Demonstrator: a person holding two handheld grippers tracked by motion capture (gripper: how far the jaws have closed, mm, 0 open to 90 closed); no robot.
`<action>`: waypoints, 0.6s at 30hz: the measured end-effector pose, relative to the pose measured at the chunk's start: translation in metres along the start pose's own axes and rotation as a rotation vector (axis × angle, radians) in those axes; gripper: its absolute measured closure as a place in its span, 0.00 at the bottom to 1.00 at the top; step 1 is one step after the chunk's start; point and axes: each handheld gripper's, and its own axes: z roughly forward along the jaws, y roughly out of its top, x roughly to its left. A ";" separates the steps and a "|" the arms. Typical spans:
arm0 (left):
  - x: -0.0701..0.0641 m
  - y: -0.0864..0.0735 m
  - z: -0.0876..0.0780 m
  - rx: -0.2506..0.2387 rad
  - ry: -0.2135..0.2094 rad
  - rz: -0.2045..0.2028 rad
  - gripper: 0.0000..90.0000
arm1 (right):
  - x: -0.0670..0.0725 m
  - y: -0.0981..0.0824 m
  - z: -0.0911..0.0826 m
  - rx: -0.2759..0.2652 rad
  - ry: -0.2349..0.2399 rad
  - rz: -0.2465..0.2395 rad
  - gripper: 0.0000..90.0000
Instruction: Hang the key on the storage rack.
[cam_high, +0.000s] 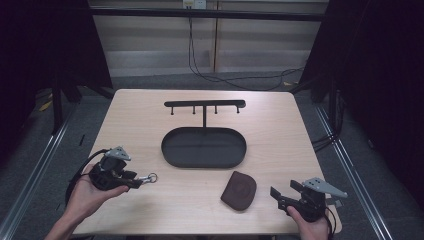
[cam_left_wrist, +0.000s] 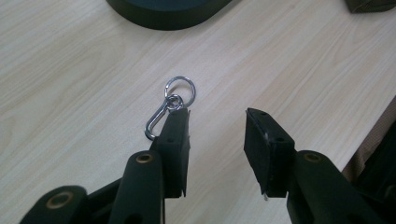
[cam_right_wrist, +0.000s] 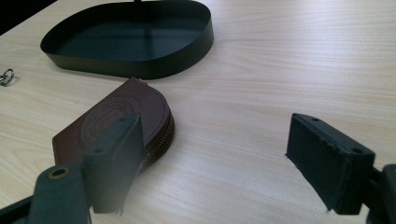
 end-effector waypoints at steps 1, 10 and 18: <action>0.001 0.002 0.003 0.002 0.001 -0.002 0.67 | 0.000 0.000 0.000 0.000 -0.001 0.000 0.21; 0.009 0.017 0.020 0.100 0.000 0.009 0.66 | 0.001 0.000 0.002 0.015 0.011 -0.008 0.21; 0.018 0.031 0.022 0.125 -0.042 -0.032 0.72 | 0.001 0.000 0.003 0.024 0.016 -0.010 0.21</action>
